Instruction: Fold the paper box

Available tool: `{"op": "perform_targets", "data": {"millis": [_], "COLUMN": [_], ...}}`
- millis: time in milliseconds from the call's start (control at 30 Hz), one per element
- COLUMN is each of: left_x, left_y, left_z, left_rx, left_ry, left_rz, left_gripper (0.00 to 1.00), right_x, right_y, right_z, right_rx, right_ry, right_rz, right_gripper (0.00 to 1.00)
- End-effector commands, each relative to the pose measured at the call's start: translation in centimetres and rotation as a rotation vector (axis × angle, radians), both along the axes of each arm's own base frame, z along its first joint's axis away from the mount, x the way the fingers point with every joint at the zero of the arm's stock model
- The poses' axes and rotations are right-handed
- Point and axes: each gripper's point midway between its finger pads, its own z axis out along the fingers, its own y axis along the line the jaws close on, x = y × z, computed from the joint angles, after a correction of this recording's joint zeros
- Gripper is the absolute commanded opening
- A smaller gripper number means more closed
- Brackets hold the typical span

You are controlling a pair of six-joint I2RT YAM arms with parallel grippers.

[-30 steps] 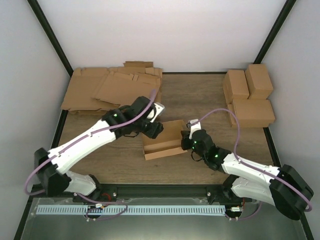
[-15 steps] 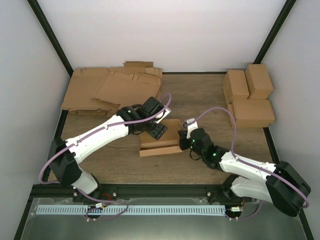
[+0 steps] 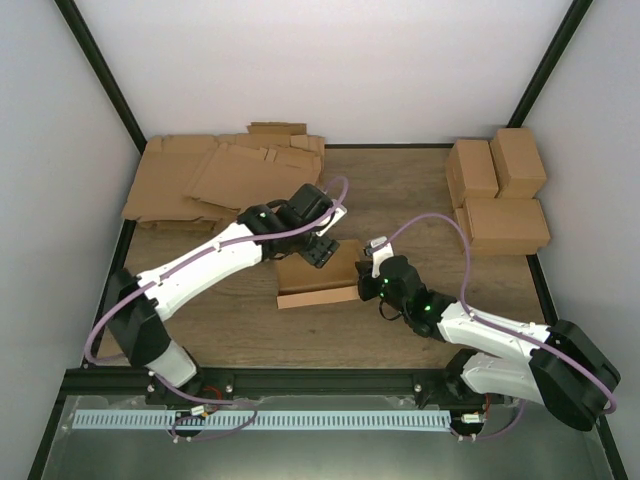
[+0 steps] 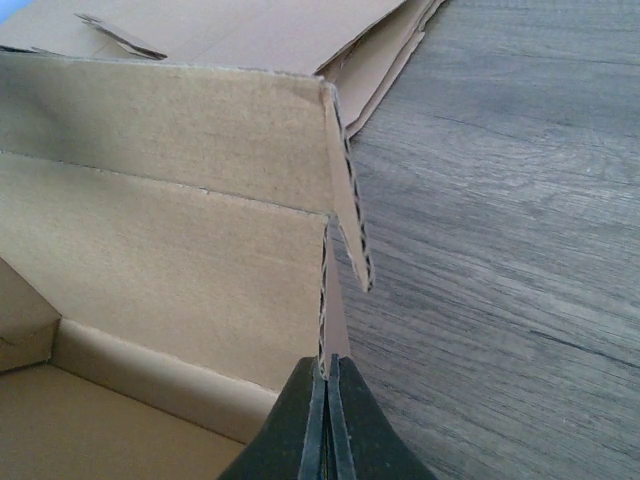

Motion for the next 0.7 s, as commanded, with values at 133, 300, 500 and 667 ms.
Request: {"op": "perform_targets", "data": {"millis": [133,300,500,667], "left_x": [0.1,-0.6,-1.8,-2.5], "left_y": [-2.2,-2.5,-3.1,-3.1], "left_z": [-3.2,-4.1,-4.0,-4.7], "left_rx": [-0.008,-0.001,-0.038,-0.04], "left_ry": [0.09,0.133,0.169,0.201], "left_rz": [-0.093,-0.126,-0.179,-0.19], "left_gripper": [0.7,0.45,0.28,0.18], "right_x": [-0.9,-1.0,-0.8,-0.5], "right_y": [0.4,0.4,0.5,0.4], "right_z": [-1.2,-1.3,-1.1,-0.8], "right_rx": [-0.062,-0.068,-0.075,-0.085], "right_ry": [0.045,0.046,0.036,0.027], "right_rz": [0.054,0.059,0.061,0.052], "right_gripper": [0.01,0.01,0.01,0.01]}}
